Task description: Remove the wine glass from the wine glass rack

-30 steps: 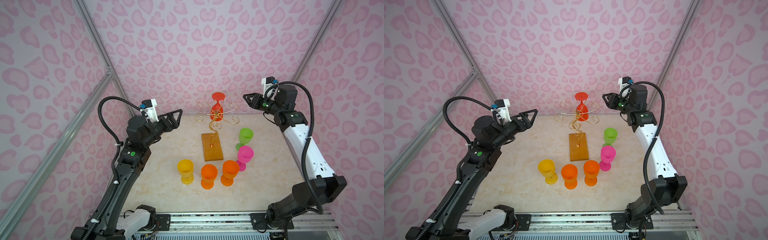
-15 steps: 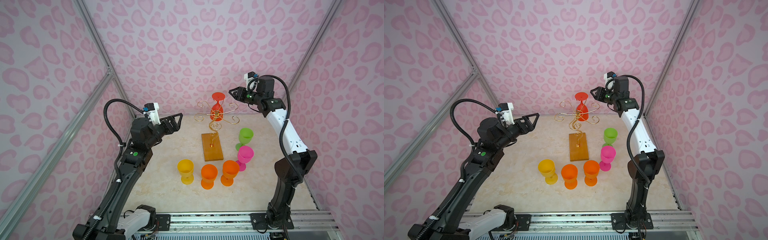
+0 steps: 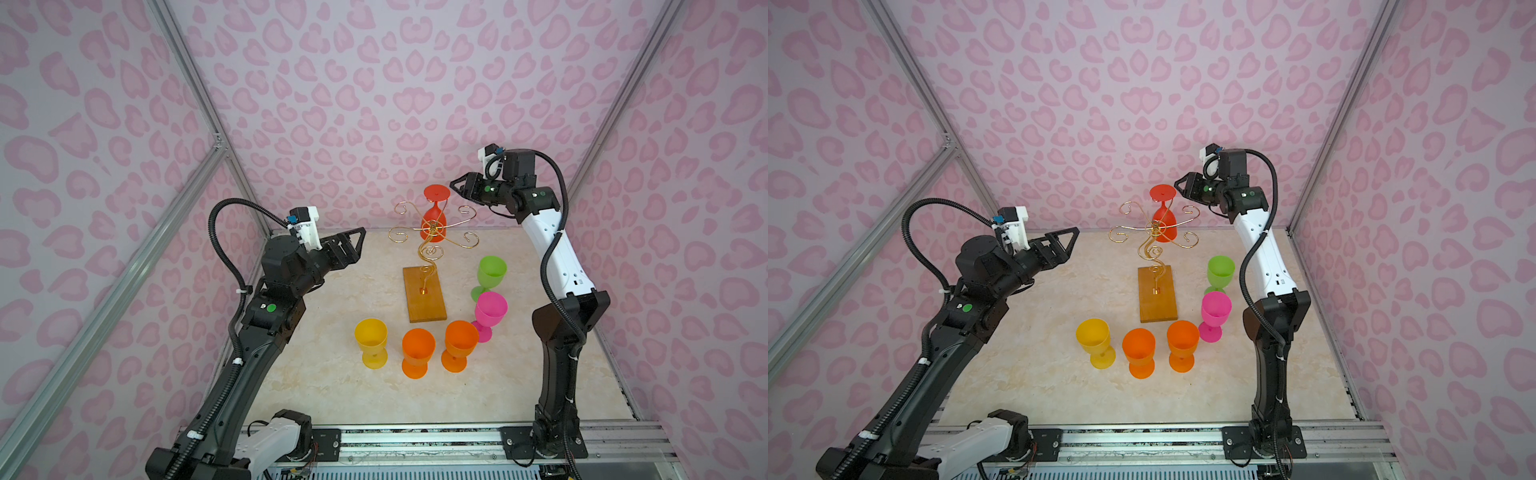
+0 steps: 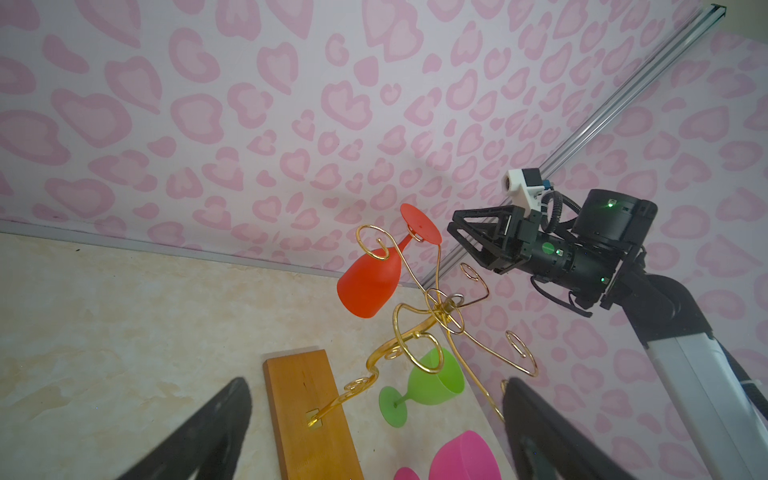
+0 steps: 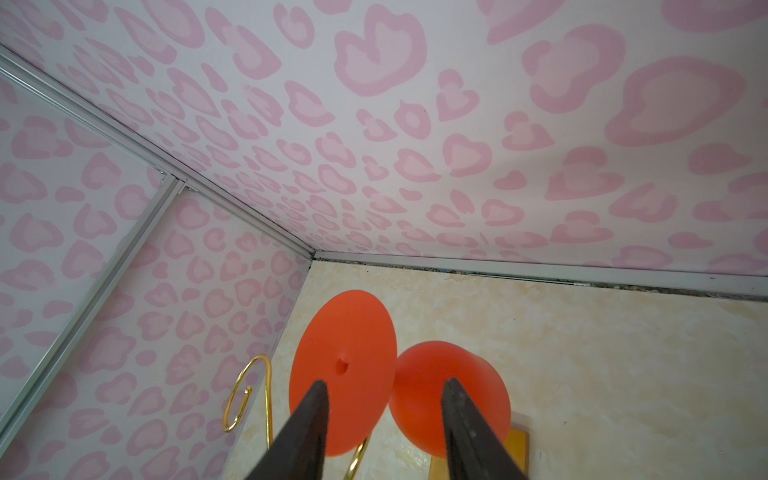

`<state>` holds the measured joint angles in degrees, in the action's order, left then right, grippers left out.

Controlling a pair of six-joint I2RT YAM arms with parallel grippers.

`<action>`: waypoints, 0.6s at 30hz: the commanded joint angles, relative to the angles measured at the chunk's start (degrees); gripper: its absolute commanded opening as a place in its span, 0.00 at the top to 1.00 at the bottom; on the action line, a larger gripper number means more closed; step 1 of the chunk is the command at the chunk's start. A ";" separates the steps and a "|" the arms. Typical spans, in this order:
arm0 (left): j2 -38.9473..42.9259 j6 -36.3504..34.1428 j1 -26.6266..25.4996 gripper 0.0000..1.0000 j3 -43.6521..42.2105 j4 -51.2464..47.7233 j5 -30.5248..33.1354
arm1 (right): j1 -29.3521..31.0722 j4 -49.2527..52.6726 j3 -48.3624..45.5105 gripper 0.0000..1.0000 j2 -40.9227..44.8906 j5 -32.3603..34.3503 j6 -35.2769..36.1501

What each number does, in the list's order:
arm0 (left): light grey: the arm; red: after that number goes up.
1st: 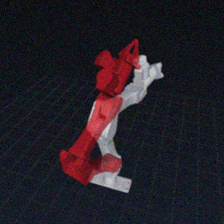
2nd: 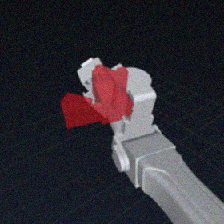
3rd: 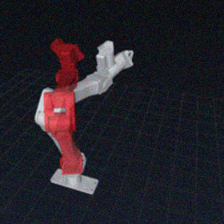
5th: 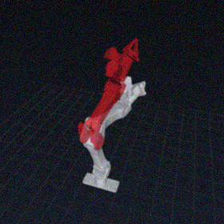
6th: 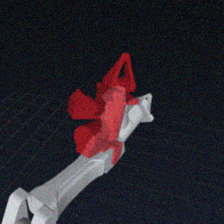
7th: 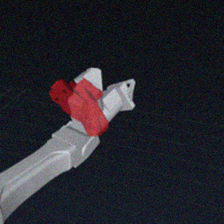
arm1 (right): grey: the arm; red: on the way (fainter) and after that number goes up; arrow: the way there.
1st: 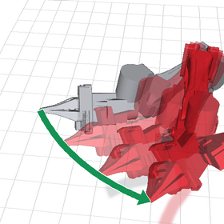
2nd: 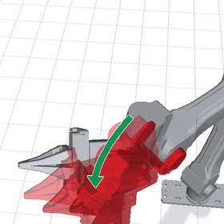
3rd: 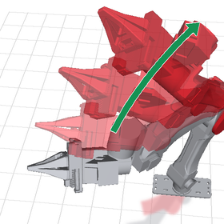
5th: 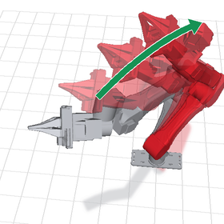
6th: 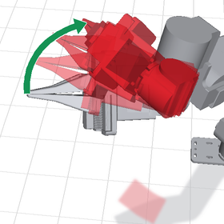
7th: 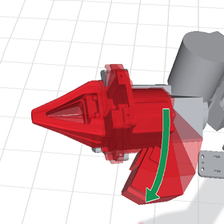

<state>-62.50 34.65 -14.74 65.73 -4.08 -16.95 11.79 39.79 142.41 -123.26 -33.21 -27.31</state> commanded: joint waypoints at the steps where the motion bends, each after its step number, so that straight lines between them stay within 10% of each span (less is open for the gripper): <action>1: -0.08 -0.27 0.00 0.04 -0.26 1.26 -0.97 | 0.35 0.92 0.50 0.54 -0.88 -1.30 0.07; 18: 0.54 -0.73 0.02 0.04 -0.61 1.09 -0.89 | 1.39 -1.02 1.47 0.55 -2.86 -3.87 -1.43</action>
<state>-62.39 34.46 -14.74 65.36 -4.19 -17.61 12.97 39.51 143.57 -125.34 -35.62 -28.27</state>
